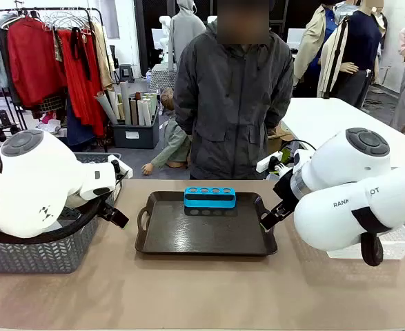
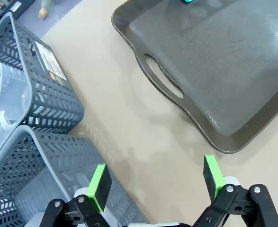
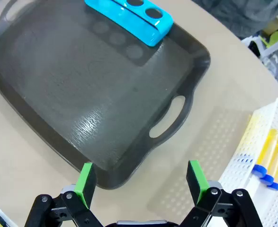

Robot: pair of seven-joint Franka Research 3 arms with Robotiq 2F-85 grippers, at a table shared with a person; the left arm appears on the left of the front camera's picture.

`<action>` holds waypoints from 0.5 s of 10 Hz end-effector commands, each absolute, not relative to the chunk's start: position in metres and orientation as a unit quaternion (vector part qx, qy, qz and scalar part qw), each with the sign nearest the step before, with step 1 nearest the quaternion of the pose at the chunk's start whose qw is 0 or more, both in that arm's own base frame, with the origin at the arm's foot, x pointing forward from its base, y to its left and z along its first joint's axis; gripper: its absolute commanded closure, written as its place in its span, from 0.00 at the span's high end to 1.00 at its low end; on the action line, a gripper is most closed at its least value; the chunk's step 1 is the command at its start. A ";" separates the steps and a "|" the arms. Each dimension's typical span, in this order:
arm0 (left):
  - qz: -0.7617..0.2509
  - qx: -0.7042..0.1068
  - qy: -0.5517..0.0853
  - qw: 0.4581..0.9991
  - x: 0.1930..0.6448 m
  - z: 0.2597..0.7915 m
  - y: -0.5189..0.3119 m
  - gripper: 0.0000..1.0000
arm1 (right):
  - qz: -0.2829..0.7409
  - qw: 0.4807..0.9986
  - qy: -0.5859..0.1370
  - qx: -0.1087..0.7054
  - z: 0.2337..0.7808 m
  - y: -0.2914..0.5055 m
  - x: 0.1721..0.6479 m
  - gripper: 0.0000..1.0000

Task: Prepare the laboratory tools.
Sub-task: Pick up one Large Measuring Cup and place it on the Handle tray.

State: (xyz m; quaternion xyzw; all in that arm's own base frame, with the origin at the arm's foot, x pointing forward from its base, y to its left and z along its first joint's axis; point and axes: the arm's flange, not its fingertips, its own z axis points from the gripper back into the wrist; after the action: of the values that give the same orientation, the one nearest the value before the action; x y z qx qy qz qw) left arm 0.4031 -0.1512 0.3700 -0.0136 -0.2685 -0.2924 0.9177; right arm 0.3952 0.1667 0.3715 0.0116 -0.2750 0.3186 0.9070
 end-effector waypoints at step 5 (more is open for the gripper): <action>-0.292 -0.014 -0.269 0.918 0.403 0.370 -0.151 1.00 | 0.319 0.907 -0.275 0.012 0.371 0.167 0.395 1.00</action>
State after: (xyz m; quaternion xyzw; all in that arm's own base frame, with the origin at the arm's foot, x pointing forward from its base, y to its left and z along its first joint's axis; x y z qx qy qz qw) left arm 0.4031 -0.1513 0.3700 -0.0136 -0.2685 -0.2924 0.9177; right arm 0.3952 0.1668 0.3715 0.0114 -0.2751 0.3189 0.9069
